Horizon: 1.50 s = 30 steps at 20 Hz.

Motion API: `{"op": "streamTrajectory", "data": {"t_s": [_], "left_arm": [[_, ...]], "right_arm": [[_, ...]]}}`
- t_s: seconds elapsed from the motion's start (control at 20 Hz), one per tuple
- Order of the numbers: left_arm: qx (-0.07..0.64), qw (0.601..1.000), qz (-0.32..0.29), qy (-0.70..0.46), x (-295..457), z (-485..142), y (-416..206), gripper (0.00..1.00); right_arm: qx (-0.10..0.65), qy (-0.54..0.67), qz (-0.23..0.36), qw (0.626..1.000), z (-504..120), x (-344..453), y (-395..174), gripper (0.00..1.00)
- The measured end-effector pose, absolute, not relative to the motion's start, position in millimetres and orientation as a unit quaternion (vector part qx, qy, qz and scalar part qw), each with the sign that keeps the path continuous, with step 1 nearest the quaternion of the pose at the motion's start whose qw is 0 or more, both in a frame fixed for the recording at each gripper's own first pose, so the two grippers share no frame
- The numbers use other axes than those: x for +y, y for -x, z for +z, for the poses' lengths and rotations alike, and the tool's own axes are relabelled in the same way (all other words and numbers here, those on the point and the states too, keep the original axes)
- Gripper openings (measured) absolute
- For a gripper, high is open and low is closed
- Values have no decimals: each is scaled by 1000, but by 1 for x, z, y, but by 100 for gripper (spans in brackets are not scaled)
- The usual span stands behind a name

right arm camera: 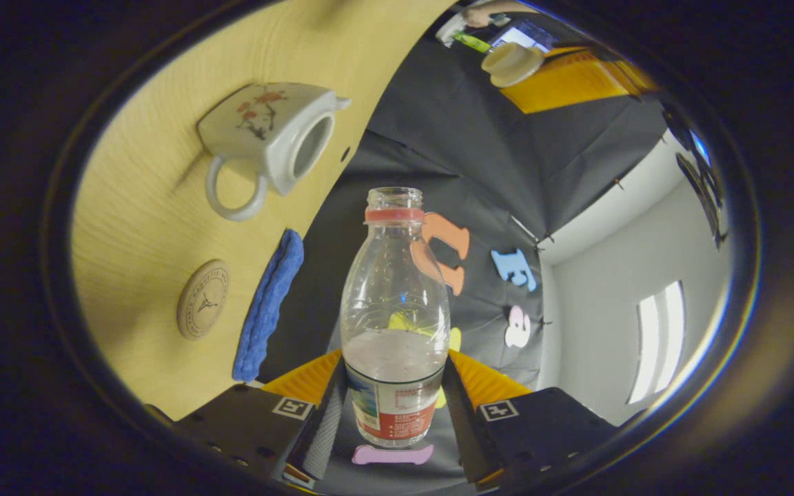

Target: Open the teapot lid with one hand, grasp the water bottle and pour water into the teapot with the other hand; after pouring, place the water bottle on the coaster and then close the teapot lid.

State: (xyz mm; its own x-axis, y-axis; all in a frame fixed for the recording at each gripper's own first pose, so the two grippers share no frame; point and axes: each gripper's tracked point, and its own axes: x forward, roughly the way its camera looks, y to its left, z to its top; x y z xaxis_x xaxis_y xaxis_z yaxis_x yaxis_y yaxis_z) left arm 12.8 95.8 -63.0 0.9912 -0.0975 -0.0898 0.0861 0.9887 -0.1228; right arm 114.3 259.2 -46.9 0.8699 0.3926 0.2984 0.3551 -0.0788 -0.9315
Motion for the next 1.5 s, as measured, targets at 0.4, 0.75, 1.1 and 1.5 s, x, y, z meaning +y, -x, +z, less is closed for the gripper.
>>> {"op": "streamTrajectory", "data": {"t_s": [0.4,0.75,1.1,1.5], "left_arm": [[65,996,-40,50,92,-75,-18,3],[70,995,-50,51,75,-82,-22,3],[89,994,-41,53,77,-98,-30,3],[99,993,-30,59,82,-111,-36,3]], "right_arm": [[-136,507,97,846,-32,234,-130,74],[-28,312,149,938,-50,226,-161,72],[78,66,230,968,-93,245,-181,74],[102,-21,250,963,-106,256,-197,72]]}}
